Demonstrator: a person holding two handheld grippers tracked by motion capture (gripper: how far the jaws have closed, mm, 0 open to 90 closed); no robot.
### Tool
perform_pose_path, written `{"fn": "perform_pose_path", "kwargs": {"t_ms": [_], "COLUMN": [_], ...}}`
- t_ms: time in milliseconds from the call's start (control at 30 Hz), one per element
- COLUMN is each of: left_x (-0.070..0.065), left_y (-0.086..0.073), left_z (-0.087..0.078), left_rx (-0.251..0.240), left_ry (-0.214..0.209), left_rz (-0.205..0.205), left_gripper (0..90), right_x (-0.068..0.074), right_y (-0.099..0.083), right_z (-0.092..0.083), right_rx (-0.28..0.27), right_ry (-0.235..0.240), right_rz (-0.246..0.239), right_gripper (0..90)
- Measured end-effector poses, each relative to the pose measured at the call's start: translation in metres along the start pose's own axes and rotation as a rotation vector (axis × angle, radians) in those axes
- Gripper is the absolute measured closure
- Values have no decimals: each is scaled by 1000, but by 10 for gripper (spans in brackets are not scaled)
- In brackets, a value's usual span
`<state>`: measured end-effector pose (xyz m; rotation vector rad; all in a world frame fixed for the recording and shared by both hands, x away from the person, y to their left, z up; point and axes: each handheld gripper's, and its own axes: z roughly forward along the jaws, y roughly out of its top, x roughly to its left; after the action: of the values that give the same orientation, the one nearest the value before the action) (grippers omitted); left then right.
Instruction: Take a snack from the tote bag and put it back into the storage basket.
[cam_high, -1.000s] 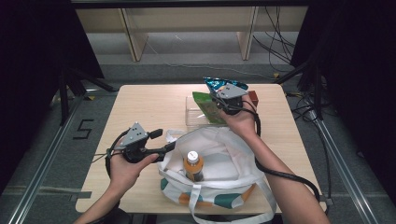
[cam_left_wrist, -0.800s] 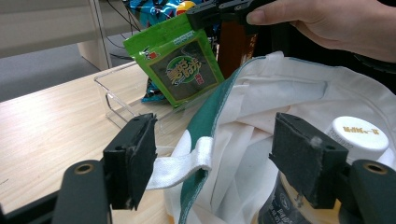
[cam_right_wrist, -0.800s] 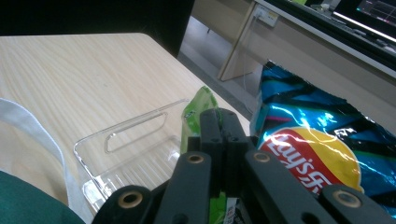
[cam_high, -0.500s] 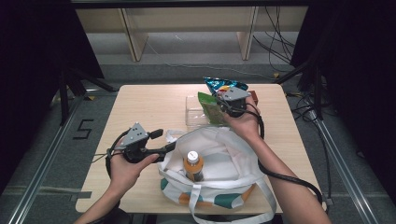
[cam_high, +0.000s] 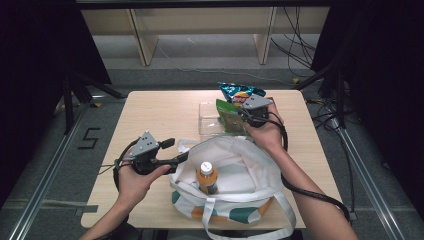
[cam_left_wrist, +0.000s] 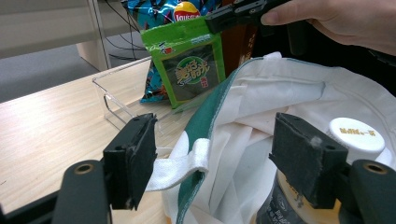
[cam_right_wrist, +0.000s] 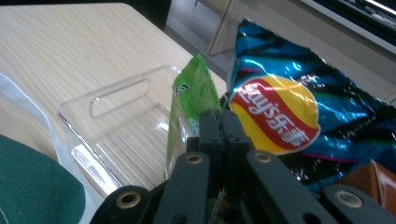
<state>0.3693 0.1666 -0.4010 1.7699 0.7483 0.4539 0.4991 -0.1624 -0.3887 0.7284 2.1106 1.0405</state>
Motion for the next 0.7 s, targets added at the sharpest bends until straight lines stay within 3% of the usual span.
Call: {"fn": "perform_pose_path", "kwargs": {"t_ms": [100, 133, 267, 700], "left_x": [0, 0, 0, 0], "left_y": [0, 0, 0, 0], "left_z": [0, 0, 1, 1], "left_rx": [1, 0, -1, -1], "left_ry": [-1, 0, -1, -2], "left_rz": [1, 1, 2, 5], "left_gripper": [300, 300, 300, 300], "right_x": [-1, -1, -3, -5], "right_y": [-2, -3, -6, -13], "right_z": [-2, -2, -3, -7], "right_rx": [9, 20, 14, 32], "right_ry": [3, 25, 0, -10], "right_rz": [-2, 14, 2, 6], "right_gripper": [898, 899, 899, 897]}}
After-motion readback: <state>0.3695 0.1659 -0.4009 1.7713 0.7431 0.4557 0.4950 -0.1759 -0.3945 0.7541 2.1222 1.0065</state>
